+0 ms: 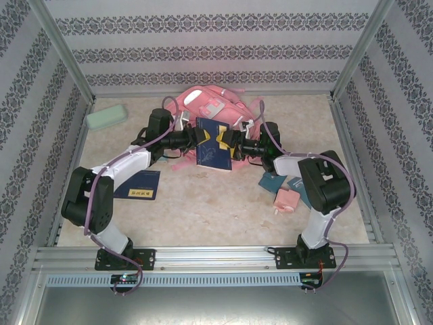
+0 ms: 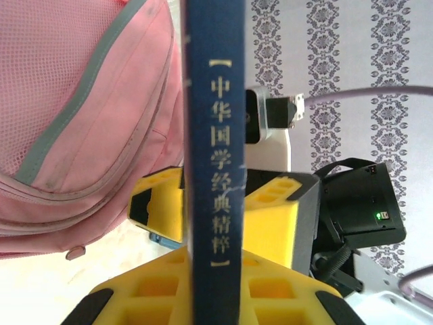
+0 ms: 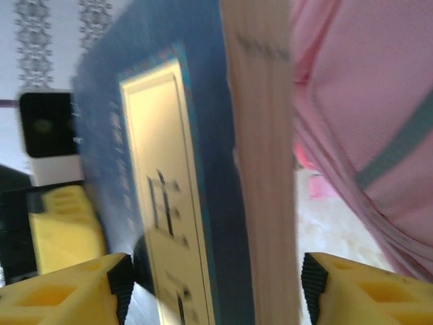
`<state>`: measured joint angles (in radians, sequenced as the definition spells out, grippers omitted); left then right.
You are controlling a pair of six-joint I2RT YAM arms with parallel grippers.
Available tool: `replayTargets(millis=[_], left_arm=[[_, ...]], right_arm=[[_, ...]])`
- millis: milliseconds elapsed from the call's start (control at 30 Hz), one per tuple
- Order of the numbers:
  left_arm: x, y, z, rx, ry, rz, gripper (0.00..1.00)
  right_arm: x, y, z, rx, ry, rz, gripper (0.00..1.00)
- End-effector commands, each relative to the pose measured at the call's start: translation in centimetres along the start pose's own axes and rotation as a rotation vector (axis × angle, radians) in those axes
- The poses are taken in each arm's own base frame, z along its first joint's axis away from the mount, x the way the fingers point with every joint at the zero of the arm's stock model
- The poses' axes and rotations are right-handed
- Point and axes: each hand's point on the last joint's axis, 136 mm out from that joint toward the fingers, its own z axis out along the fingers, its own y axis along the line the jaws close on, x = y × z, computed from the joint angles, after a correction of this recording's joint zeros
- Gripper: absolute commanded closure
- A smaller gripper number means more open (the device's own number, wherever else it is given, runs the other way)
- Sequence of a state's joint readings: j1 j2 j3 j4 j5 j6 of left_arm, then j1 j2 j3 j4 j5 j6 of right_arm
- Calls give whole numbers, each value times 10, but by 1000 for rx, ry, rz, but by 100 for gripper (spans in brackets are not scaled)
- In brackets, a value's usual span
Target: Pack books, pencil case, and school supplies into a backpack
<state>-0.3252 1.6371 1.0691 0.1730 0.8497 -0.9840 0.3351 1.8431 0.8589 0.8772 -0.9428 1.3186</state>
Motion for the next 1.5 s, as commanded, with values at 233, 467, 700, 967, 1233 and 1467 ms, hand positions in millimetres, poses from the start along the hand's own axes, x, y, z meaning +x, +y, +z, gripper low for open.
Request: replayTargets(millis=[233, 467, 700, 967, 1233, 1467], left_arm=[[-11, -16, 4, 33, 19, 83, 100], [-14, 3, 11, -67, 45, 91, 63], [-28, 23, 14, -263, 53, 194, 61], [-29, 33, 52, -524, 108, 438, 63], [-10, 38, 103, -687, 183, 696, 62], [-7, 56, 135, -852, 203, 866, 55]], right_arm=[[-5, 35, -20, -169, 5, -37, 78], [-15, 25, -44, -125, -93, -45, 100], [-38, 2, -87, -29, -294, -27, 100], [-53, -27, -151, 94, -522, 14, 100], [-49, -34, -196, 189, -639, 22, 100], [-41, -31, -212, 231, -658, 10, 100]])
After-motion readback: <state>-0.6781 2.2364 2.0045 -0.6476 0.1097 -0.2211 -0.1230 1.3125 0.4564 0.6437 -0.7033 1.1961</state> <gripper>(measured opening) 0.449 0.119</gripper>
